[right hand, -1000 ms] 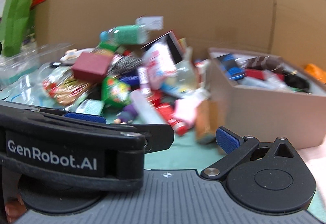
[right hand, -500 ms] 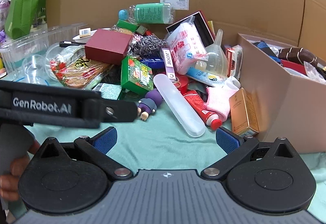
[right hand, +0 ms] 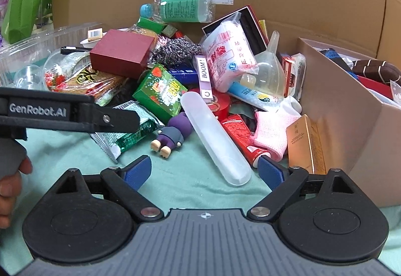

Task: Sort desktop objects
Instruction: 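Grasp the translucent toothbrush case with the right tool while the left tool reaches the snack packet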

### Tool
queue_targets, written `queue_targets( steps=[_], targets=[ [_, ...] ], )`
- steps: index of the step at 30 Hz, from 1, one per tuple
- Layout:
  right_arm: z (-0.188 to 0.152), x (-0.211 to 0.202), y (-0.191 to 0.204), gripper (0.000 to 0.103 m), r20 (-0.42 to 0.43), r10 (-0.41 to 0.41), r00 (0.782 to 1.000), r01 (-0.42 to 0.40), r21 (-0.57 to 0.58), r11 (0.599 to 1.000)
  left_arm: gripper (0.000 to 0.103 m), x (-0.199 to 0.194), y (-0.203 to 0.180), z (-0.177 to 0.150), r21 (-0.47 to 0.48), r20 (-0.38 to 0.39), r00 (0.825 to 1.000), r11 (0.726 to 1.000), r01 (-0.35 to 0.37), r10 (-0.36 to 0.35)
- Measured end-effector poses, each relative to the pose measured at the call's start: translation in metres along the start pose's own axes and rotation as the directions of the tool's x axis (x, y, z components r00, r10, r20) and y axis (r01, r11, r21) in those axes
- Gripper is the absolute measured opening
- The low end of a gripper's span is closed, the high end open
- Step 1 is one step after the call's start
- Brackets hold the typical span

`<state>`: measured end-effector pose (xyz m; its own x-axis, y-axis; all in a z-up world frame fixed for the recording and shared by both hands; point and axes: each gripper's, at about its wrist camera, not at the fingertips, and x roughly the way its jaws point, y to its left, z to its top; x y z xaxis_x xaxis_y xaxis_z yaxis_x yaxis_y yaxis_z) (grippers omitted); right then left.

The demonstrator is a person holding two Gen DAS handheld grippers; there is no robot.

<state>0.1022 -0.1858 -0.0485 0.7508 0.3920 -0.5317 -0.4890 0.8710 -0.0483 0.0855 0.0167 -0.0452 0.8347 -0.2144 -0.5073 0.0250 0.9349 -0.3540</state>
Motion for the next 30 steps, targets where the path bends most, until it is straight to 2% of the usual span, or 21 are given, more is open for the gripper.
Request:
queue_targets(
  steps=[2,6,10,12,15,16,17,18,19,23,26,27,28,29,30],
  targets=[
    [0.001,0.004,-0.002,0.08,-0.009,0.003,1.0,-0.003,0.0,1.0,0.094,0.004,0.001,0.001,0.013,-0.007,1.0,1.0,-0.007,0.007],
    [0.003,0.012,-0.007,0.074,-0.022,0.002,1.0,-0.002,0.011,1.0,0.084,0.014,0.003,0.002,0.024,-0.031,0.999,1.0,-0.019,0.02],
    [0.007,0.016,-0.011,0.072,-0.009,0.002,1.0,-0.002,0.007,1.0,0.088,0.02,0.002,0.002,0.045,-0.029,0.999,0.998,-0.035,0.036],
    [0.009,0.019,-0.012,0.068,-0.007,0.012,1.0,-0.012,-0.001,1.0,0.09,0.025,-0.001,0.002,0.067,-0.033,0.999,0.997,-0.034,0.036],
    [0.011,0.026,-0.012,0.058,-0.033,0.036,0.999,-0.036,-0.01,0.999,0.092,0.031,-0.005,0.001,0.094,-0.036,0.998,0.995,-0.043,0.046],
    [0.011,0.029,-0.011,0.052,-0.049,0.041,0.998,-0.041,-0.01,0.999,0.091,0.031,-0.006,0.001,0.099,-0.037,0.998,0.994,-0.045,0.049],
    [0.011,0.03,-0.011,0.04,-0.058,0.045,0.997,-0.046,-0.008,0.999,0.091,0.031,-0.006,0.001,0.103,-0.037,0.998,0.993,-0.049,0.053],
    [0.011,0.031,-0.012,0.034,-0.062,0.047,0.997,-0.047,-0.005,0.999,0.081,0.031,-0.007,0.001,0.107,-0.035,0.997,0.992,-0.06,0.064],
    [0.01,0.03,-0.012,0.031,-0.064,0.048,0.997,-0.048,0.0,0.999,0.078,0.03,-0.008,0.001,0.116,-0.034,0.997,0.991,-0.072,0.076],
    [0.005,0.021,-0.012,0.031,-0.072,0.06,0.996,-0.058,0.026,0.998,0.069,0.026,-0.013,0.0,0.171,-0.045,0.994,0.981,-0.09,0.099],
    [-0.001,0.008,-0.009,0.031,-0.076,0.062,0.995,-0.06,0.026,0.998,0.056,0.018,-0.018,-0.004,0.195,-0.053,0.993,0.976,-0.093,0.105],
    [-0.003,0.003,-0.007,0.031,-0.081,0.059,0.995,-0.058,0.02,0.998,0.049,0.014,-0.019,-0.005,0.195,-0.058,0.993,0.977,-0.09,0.103],
    [-0.006,-0.002,-0.006,0.031,-0.086,0.056,0.995,-0.055,0.015,0.998,0.036,0.01,-0.019,-0.008,0.193,-0.065,0.993,0.977,-0.088,0.102],
    [-0.009,-0.008,-0.004,0.031,-0.09,0.054,0.995,-0.053,0.009,0.999,0.03,0.006,-0.018,-0.01,0.191,-0.07,0.993,0.978,-0.086,0.1],
    [-0.012,-0.013,-0.003,0.031,-0.094,0.053,0.994,-0.053,0.006,0.999,0.019,0.002,-0.017,-0.012,0.186,-0.077,0.992,0.979,-0.081,0.097]
  ],
)
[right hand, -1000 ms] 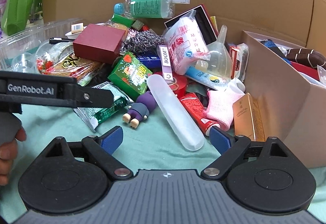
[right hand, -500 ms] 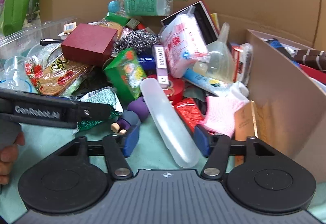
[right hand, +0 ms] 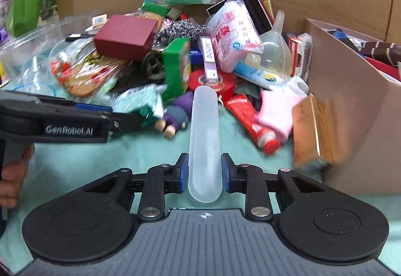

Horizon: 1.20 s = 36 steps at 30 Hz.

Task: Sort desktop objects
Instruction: 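Grasp the translucent toothbrush case with the right tool while the left tool reaches the snack packet, then grasp the white-green snack packet with the left tool while the right tool holds the case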

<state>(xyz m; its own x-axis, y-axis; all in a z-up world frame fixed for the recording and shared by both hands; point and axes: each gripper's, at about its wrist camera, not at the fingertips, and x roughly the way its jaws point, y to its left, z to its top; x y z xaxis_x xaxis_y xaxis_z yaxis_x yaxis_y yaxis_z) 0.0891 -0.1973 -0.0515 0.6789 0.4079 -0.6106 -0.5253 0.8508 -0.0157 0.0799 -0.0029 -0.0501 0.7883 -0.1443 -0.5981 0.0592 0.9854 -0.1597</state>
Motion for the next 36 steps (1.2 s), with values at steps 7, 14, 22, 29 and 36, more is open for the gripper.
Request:
queue_targets(
  steps=[7,14,22,29,36],
  targets=[
    [-0.02,-0.031,0.005,0.031,-0.003,0.006,1.0,-0.006,0.002,1.0,0.037,-0.024,0.004,-0.014,-0.008,-0.003,0.999,0.999,0.042,-0.042],
    [-0.022,-0.033,-0.001,0.033,0.006,-0.008,1.0,0.008,0.038,0.999,0.07,-0.013,0.004,0.014,0.018,0.097,0.994,0.998,0.057,-0.059],
    [-0.02,-0.024,-0.004,0.043,0.004,-0.009,1.0,0.008,0.045,0.999,0.092,0.017,-0.006,0.024,0.198,0.067,0.99,0.974,0.108,-0.124],
    [-0.017,-0.018,-0.002,0.043,0.004,-0.004,1.0,0.004,0.046,0.999,0.06,0.026,-0.014,0.018,0.284,0.033,0.998,0.958,0.049,-0.061],
    [-0.02,-0.025,0.001,0.035,-0.003,0.024,1.0,-0.024,0.031,0.999,0.054,0.005,-0.025,0.004,0.318,0.008,1.0,0.948,0.02,-0.024]
  ],
)
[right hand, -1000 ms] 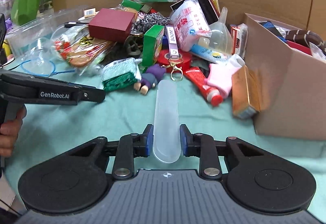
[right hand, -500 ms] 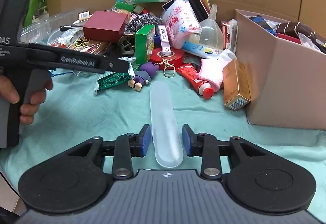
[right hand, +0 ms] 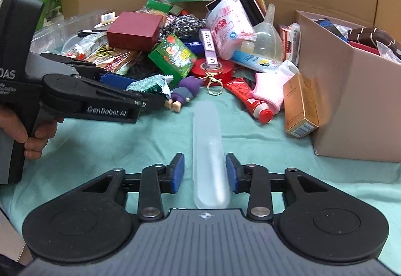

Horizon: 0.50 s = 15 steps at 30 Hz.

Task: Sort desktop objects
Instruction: 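Grasp the white-green snack packet with the left tool while the right tool holds the case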

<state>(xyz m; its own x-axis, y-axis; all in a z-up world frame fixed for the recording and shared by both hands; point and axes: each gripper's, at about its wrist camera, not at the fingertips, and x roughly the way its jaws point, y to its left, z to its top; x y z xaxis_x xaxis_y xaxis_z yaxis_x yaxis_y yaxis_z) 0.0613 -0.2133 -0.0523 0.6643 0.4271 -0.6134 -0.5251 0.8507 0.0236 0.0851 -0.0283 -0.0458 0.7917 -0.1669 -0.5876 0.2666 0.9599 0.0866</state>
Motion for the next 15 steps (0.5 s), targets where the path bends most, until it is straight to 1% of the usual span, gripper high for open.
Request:
queue_targets(
  steps=[4,6,7,8,9,10,12,14,15],
  targets=[
    [-0.005,-0.009,0.004,0.034,-0.008,0.003,1.0,-0.003,-0.021,1.0,0.055,-0.024,-0.009,-0.012,-0.02,-0.007,1.0,0.999,0.025,-0.025],
    [-0.007,-0.012,0.005,0.035,-0.007,0.006,1.0,-0.006,-0.025,1.0,0.056,-0.035,-0.011,-0.017,-0.038,-0.012,0.999,0.998,0.052,-0.053],
    [-0.007,-0.013,0.005,0.035,-0.004,0.005,1.0,-0.006,-0.022,1.0,0.062,-0.038,-0.01,-0.019,-0.052,-0.016,0.997,0.996,0.075,-0.076],
    [-0.007,-0.012,0.005,0.036,-0.002,0.004,1.0,-0.004,-0.018,1.0,0.062,-0.039,-0.01,-0.02,-0.065,-0.017,0.995,0.994,0.092,-0.093],
    [-0.007,-0.01,0.004,0.036,-0.003,0.0,1.0,-0.001,-0.013,1.0,0.07,-0.039,-0.01,-0.02,-0.075,-0.01,0.995,0.992,0.1,-0.101],
    [-0.007,-0.008,0.005,0.036,-0.007,-0.007,1.0,0.006,-0.007,1.0,0.075,-0.038,-0.011,-0.019,-0.08,-0.009,0.995,0.992,0.099,-0.1],
    [-0.005,-0.004,0.004,0.036,-0.002,-0.008,1.0,0.008,0.005,1.0,0.076,-0.034,-0.012,-0.018,-0.082,-0.009,0.997,0.993,0.081,-0.082],
    [-0.003,-0.002,0.002,0.037,0.001,-0.011,1.0,0.011,0.012,1.0,0.076,-0.029,-0.014,-0.016,-0.075,-0.012,0.996,0.994,0.083,-0.084],
    [-0.002,0.0,0.002,0.037,0.001,-0.015,1.0,0.015,0.012,1.0,0.069,-0.028,-0.015,-0.016,-0.068,-0.015,0.996,0.994,0.084,-0.085]
  ],
)
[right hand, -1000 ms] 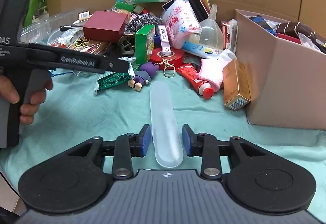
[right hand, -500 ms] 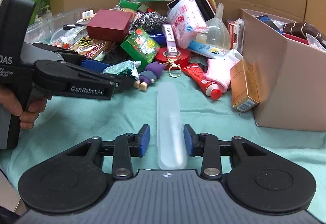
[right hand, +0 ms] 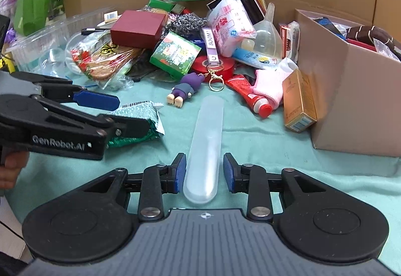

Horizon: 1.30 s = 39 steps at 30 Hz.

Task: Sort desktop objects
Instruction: 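Grasp the white-green snack packet with the left tool while the right tool holds the case, then carry the snack packet with the left tool while the right tool carries the case to the box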

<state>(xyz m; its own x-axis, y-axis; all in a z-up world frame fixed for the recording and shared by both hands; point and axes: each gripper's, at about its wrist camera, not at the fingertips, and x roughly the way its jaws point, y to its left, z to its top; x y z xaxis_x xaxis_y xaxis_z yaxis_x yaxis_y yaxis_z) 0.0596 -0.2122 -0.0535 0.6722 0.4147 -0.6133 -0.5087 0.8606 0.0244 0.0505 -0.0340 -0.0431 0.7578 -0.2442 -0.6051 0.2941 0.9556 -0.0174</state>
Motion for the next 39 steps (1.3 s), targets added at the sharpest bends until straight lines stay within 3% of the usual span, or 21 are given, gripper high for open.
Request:
queue_targets(
  steps=[1,3,6,9,10,12,14,20,28,39],
  targets=[
    [0.001,0.002,-0.001,0.038,-0.001,-0.005,1.0,0.005,0.002,1.0,0.063,0.0,-0.001,0.0,0.01,-0.001,1.0,1.0,-0.004,0.004],
    [0.004,0.005,-0.001,0.038,-0.001,-0.012,1.0,0.012,0.005,1.0,0.063,0.0,-0.001,0.001,0.014,-0.004,1.0,1.0,0.001,-0.001],
    [0.007,0.01,-0.001,0.042,0.0,-0.016,1.0,0.016,0.011,1.0,0.075,0.003,0.001,0.001,-0.003,-0.004,1.0,1.0,0.011,-0.011],
    [0.007,0.013,-0.001,0.043,0.01,-0.023,1.0,0.023,0.004,1.0,0.07,0.005,0.002,0.0,-0.008,-0.008,1.0,1.0,0.014,-0.014],
    [0.007,0.014,-0.002,0.043,0.012,-0.017,1.0,0.017,0.006,1.0,0.062,0.006,0.002,0.0,-0.007,-0.012,1.0,1.0,0.01,-0.01],
    [0.007,0.013,-0.004,0.031,0.013,0.0,1.0,-0.001,0.009,1.0,0.058,0.008,0.0,0.001,0.002,-0.018,1.0,1.0,0.007,-0.007],
    [0.008,0.012,-0.006,0.031,0.006,0.013,1.0,-0.013,0.029,0.999,0.053,0.008,-0.002,0.001,0.003,-0.026,1.0,1.0,0.004,-0.004],
    [0.006,-0.009,-0.009,0.031,0.05,0.032,0.998,-0.035,0.079,0.996,0.052,0.0,-0.002,0.004,-0.072,-0.025,0.999,0.997,0.026,-0.027],
    [0.021,-0.055,-0.02,0.031,0.192,0.01,0.981,-0.029,0.094,0.995,0.052,-0.025,-0.014,0.037,-0.105,0.097,0.993,0.992,0.072,-0.062],
    [0.046,-0.099,-0.059,0.031,0.339,-0.137,0.931,0.099,0.126,0.987,0.052,-0.025,-0.064,0.113,-0.086,0.26,0.955,0.982,0.171,-0.143]
  ],
)
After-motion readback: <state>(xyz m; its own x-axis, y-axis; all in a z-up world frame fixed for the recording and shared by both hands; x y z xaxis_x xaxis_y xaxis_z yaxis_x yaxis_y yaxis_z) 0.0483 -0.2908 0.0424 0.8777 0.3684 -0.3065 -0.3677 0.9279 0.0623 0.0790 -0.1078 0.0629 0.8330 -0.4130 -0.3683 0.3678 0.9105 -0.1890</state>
